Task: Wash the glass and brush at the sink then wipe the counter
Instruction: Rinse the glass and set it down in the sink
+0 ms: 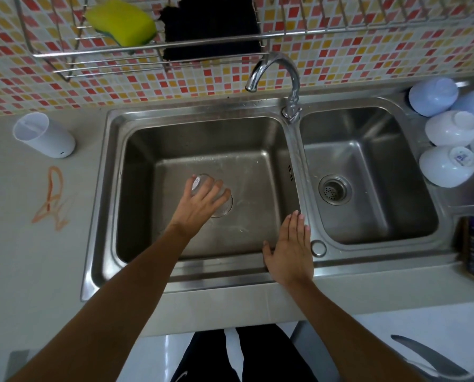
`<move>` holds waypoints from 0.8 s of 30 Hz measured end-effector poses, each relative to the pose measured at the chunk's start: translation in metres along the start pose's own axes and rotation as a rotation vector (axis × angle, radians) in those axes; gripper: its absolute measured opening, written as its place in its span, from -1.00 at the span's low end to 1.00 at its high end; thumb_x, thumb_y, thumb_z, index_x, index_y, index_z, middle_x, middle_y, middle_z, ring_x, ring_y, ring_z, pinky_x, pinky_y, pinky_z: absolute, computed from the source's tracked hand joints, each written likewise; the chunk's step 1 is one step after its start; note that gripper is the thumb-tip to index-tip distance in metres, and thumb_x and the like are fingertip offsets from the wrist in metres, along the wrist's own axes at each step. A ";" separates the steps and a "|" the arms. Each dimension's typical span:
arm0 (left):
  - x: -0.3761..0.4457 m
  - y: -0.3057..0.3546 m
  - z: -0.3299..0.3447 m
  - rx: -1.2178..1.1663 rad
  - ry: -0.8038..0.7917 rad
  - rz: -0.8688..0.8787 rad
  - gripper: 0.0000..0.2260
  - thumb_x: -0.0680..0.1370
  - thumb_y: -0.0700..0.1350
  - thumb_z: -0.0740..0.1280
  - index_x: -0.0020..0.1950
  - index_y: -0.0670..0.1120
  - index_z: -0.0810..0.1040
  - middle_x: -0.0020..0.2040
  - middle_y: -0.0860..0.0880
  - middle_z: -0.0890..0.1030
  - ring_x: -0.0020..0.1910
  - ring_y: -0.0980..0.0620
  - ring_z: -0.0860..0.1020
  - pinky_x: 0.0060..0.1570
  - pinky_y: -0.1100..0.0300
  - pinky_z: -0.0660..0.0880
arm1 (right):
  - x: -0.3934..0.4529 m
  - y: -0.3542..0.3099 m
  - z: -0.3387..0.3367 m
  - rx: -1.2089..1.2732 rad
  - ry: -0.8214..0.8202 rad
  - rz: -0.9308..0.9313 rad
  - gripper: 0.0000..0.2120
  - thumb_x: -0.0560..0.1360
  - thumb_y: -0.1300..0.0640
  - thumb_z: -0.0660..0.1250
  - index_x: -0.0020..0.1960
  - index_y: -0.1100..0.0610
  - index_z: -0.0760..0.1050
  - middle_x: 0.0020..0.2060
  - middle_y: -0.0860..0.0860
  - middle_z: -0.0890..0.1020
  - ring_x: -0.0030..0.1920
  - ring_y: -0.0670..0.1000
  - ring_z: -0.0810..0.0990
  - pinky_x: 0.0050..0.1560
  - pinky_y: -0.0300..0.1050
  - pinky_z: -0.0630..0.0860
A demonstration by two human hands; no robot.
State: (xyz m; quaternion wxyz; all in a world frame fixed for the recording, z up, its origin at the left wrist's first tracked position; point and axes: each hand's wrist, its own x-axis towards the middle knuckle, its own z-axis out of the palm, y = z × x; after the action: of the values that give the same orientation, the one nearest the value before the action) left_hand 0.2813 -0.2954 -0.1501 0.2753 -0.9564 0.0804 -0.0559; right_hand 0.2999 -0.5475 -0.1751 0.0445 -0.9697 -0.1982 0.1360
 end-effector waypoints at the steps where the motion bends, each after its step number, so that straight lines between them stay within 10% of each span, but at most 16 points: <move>1: -0.001 0.000 0.000 -0.017 0.015 -0.019 -0.38 0.30 -0.22 0.42 0.34 0.01 0.37 0.28 -0.09 0.38 0.28 -0.13 0.33 0.25 -0.21 0.28 | 0.000 0.001 0.001 0.003 -0.001 0.002 -0.20 0.55 -0.19 0.01 0.53 0.32 -0.16 0.53 0.25 -0.09 0.54 0.16 -0.20 0.53 0.09 -0.16; 14: -0.017 0.005 -0.007 -0.195 -0.002 -0.235 -0.30 0.23 -0.24 0.51 0.34 0.03 0.41 0.27 -0.11 0.41 0.24 -0.14 0.40 0.21 -0.19 0.33 | 0.000 0.003 0.005 0.026 0.011 0.016 -0.20 0.54 -0.20 0.02 0.53 0.30 -0.16 0.54 0.23 -0.08 0.54 0.15 -0.18 0.53 0.07 -0.16; 18: -0.021 -0.006 -0.017 -0.765 -0.151 -0.651 -0.29 0.35 0.01 0.53 0.43 0.10 0.30 0.35 -0.06 0.38 0.31 -0.10 0.34 0.29 -0.13 0.32 | -0.001 0.003 0.004 0.045 0.015 0.011 -0.21 0.54 -0.20 0.02 0.54 0.28 -0.15 0.54 0.21 -0.06 0.54 0.14 -0.17 0.53 0.10 -0.10; 24: -0.039 -0.026 -0.035 -1.294 0.067 -0.951 -0.22 0.24 0.18 0.58 0.37 0.12 0.33 0.18 0.11 0.53 0.22 0.04 0.48 0.22 0.02 0.48 | -0.004 0.004 -0.001 0.104 0.032 -0.021 -0.29 0.55 -0.18 0.07 0.56 0.16 -0.03 0.54 0.14 0.05 0.55 0.11 -0.07 0.53 0.09 -0.08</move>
State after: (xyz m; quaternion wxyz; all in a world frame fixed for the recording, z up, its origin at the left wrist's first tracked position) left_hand 0.2406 -0.2841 -0.1088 -0.3894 -0.8559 -0.3109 -0.1381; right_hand 0.2984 -0.5529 -0.1739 0.0994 -0.9660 -0.2001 0.1300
